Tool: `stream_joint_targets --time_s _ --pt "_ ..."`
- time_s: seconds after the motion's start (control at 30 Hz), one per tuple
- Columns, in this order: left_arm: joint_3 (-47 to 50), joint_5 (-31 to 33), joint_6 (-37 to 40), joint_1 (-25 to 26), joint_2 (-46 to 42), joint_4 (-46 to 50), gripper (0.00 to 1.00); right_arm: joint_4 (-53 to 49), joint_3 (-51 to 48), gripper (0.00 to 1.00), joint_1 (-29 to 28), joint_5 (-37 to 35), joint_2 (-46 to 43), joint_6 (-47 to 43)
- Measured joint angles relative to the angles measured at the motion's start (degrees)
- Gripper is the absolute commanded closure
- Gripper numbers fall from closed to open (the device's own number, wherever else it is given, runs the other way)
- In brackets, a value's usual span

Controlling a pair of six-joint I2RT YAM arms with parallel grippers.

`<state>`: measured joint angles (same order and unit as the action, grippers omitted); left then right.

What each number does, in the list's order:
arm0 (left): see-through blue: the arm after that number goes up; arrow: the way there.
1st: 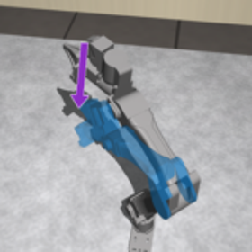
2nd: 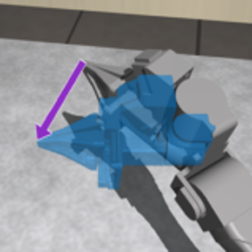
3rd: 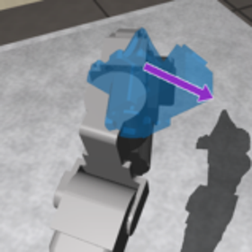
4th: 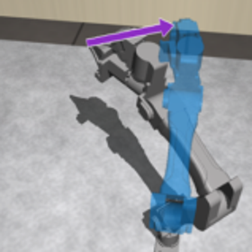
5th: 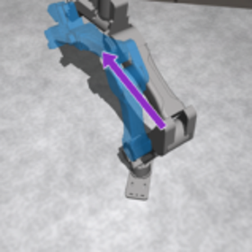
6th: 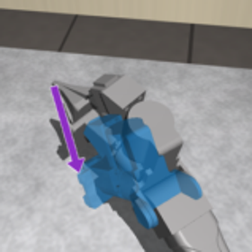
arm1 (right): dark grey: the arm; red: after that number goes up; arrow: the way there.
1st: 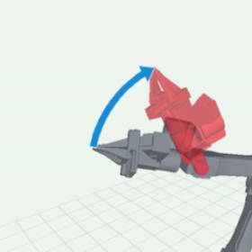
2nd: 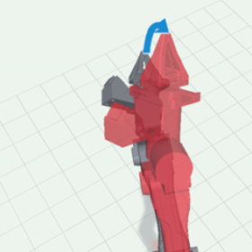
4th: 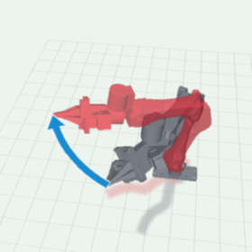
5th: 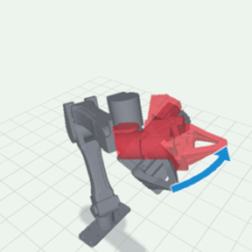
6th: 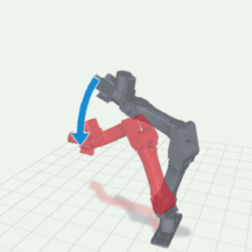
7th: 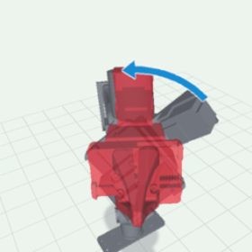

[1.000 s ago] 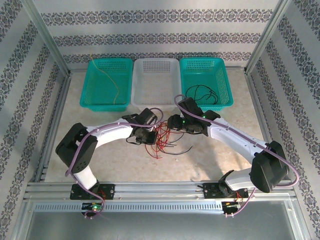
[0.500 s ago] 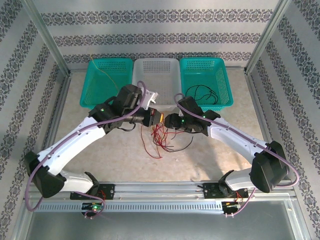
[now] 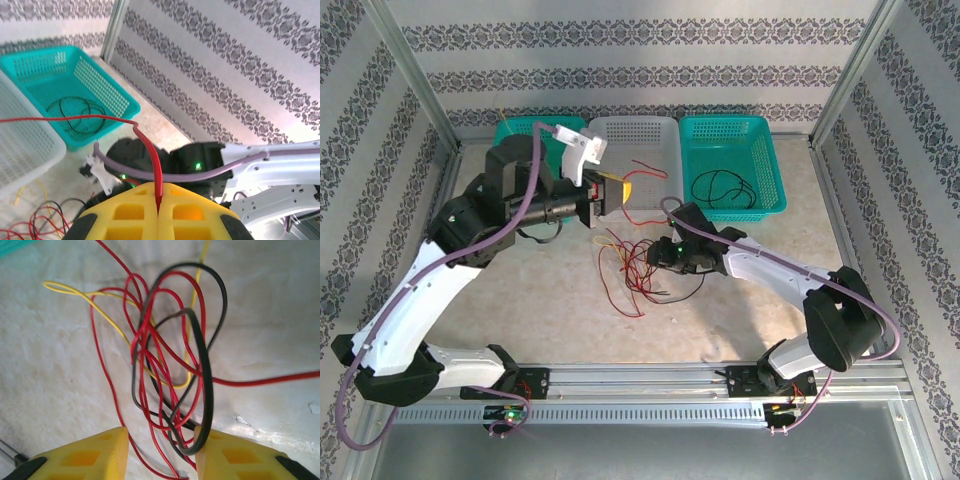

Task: Untangle the cables

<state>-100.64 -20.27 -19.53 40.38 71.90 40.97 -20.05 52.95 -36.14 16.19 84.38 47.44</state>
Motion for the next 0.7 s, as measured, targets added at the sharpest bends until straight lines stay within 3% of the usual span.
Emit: stream_joint_targets --time_s 0.2,0.33,0.7 --pt "-3.3 7.5 1.8 -1.2 -0.2 1.3 1.00 0.6 -2.4 0.54 0.8 1.1 -1.5 0.9" --pt "-2.7 10.7 1.7 -4.6 2.7 1.2 1.00 -0.4 -3.8 0.50 3.5 1.2 -5.3 1.1" --pt "-0.2 8.9 -0.7 -13.8 14.5 -6.3 1.00 -6.1 -3.8 0.50 8.3 -0.2 -15.2 -0.1"
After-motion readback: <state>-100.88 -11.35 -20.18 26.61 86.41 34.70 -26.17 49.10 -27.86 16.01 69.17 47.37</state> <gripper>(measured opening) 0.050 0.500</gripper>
